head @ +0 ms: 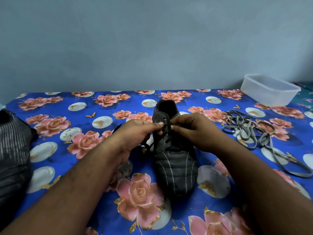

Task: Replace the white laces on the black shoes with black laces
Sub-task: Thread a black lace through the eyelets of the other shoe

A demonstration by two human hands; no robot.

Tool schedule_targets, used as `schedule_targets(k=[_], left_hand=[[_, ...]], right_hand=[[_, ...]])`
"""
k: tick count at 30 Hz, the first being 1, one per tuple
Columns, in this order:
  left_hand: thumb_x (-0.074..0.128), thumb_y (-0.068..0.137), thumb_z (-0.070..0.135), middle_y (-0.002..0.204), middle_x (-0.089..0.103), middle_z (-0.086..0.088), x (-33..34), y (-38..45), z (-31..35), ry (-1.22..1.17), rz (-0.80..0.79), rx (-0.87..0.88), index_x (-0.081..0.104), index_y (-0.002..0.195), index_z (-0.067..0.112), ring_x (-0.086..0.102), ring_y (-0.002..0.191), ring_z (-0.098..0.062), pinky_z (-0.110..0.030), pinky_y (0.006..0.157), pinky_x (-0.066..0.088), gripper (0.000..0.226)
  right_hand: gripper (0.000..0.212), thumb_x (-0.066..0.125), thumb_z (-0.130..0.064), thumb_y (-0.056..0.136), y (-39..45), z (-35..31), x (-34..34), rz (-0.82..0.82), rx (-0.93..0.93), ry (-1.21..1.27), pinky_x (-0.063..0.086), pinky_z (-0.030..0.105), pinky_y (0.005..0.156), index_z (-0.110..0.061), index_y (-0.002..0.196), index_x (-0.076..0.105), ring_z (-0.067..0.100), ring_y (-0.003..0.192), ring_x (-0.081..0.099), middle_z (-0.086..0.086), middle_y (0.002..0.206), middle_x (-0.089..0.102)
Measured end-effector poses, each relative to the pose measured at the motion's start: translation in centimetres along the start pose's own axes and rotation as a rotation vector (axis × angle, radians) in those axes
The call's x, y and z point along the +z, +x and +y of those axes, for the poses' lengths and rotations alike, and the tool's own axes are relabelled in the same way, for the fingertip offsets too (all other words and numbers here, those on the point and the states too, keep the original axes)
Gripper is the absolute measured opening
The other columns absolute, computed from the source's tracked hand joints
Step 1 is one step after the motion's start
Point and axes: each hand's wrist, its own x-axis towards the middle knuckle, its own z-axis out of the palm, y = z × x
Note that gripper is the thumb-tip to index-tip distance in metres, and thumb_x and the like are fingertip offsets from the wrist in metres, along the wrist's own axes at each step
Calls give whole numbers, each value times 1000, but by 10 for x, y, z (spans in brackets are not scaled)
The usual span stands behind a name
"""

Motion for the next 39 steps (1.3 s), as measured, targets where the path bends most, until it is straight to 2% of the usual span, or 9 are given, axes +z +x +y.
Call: schedule_targets(k=[7,13,16,21,24,29,32,35,39], left_hand=[[74,88,37,61,52,3,-5,4,-4,48,11,99,78,91,8,42,49,-6,-14,47,37,29],[76,89,18,86,77,0,-6,3,-3,88,9,219,76,86,15,69,81,-1,-14,74,50,5],[76,87,37,79,73,0,-13,10,-7,396,57,390,73,85,27,64,79,-9,-46,83,50,11],[64,89,51,107,60,14,-19,13,-11,1023,408,788,68,88,38,51,109,-18,-39,87,21,14],[49,88,62,103,64,16,-18,14,-14,959,372,795,67,88,37,56,107,-16,-40,89,25,31],[39,77,89,66,65,-1,-5,12,-12,389,90,363,71,85,15,60,64,-19,-51,79,54,81],[66,84,67,87,74,-18,1,9,-12,243,74,283,74,84,16,68,80,-40,-58,80,55,52],[72,87,51,95,71,-27,4,8,-11,142,62,248,75,82,18,59,72,-32,-49,69,50,34],[75,86,50,76,72,-6,-1,9,-10,255,115,356,75,78,22,62,69,-31,-47,68,52,29]], right_hand=[[8,67,-23,96,0,-4,-2,-39,21,-110,49,32,68,-27,96,74,1,67,57,-9,77,67],[5,70,-20,94,-1,-6,0,-18,90,98,52,40,64,-21,91,73,11,67,59,9,77,71],[4,73,-16,92,-2,-6,1,21,95,138,45,26,57,-16,88,74,6,58,53,-5,63,63],[9,78,-15,87,-1,-8,5,84,59,82,40,21,53,-19,81,74,4,53,44,-8,57,54],[14,78,-15,87,-2,-8,6,106,28,71,36,21,50,-24,78,73,3,50,40,-12,53,49],[12,74,-16,91,-3,-7,9,104,-15,83,39,27,53,-26,84,73,8,54,45,7,58,55],[14,72,-14,92,-3,-8,10,99,-3,125,44,31,57,-26,86,74,12,60,51,20,71,65],[8,70,-15,94,-2,-8,11,91,41,191,49,33,63,-21,92,76,12,65,58,19,78,71],[8,69,-19,95,-4,-8,8,72,30,128,52,32,63,-21,92,75,9,67,60,11,79,73]])
